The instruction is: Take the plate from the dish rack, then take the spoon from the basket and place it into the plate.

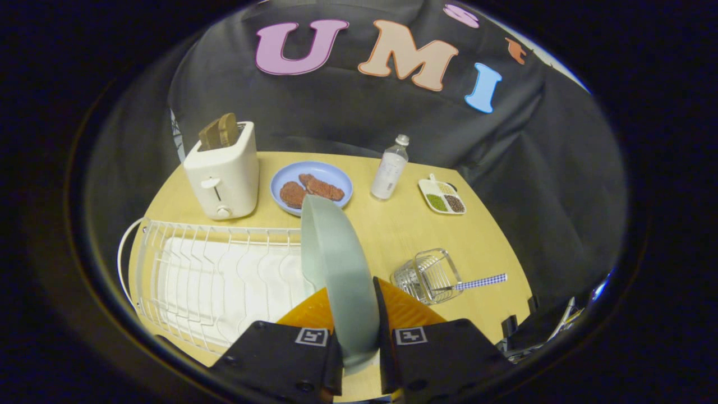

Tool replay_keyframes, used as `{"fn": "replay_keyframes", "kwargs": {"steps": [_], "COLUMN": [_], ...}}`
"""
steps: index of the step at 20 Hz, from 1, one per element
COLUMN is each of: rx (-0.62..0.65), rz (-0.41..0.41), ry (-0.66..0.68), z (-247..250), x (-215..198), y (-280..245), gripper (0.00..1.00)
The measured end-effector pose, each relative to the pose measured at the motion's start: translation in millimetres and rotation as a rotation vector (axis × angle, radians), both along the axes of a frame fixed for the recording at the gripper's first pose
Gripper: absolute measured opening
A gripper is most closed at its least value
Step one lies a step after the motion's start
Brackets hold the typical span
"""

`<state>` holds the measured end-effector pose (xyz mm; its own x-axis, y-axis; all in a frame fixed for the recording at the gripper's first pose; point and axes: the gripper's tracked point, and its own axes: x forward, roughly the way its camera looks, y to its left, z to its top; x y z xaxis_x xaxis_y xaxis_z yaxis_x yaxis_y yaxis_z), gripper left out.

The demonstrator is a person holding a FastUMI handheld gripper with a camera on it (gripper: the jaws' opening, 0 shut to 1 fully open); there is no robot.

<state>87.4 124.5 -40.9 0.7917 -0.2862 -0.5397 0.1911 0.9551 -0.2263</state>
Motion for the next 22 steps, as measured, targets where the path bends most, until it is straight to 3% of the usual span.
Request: {"fn": "replay_keyframes", "kwargs": {"steps": [3, 11, 17, 22], "rx": [-0.042, 0.021, 0.155, 0.283], "rz": [-0.002, 0.005, -0.073, -0.199], "ry": [0.011, -0.102, -0.248, -0.28], "z": [8, 56, 90, 71], "x": [-3, -23, -83, -140], "y": [-10, -14, -50, -108], "gripper": [0.29, 0.29, 0.29, 0.29]}}
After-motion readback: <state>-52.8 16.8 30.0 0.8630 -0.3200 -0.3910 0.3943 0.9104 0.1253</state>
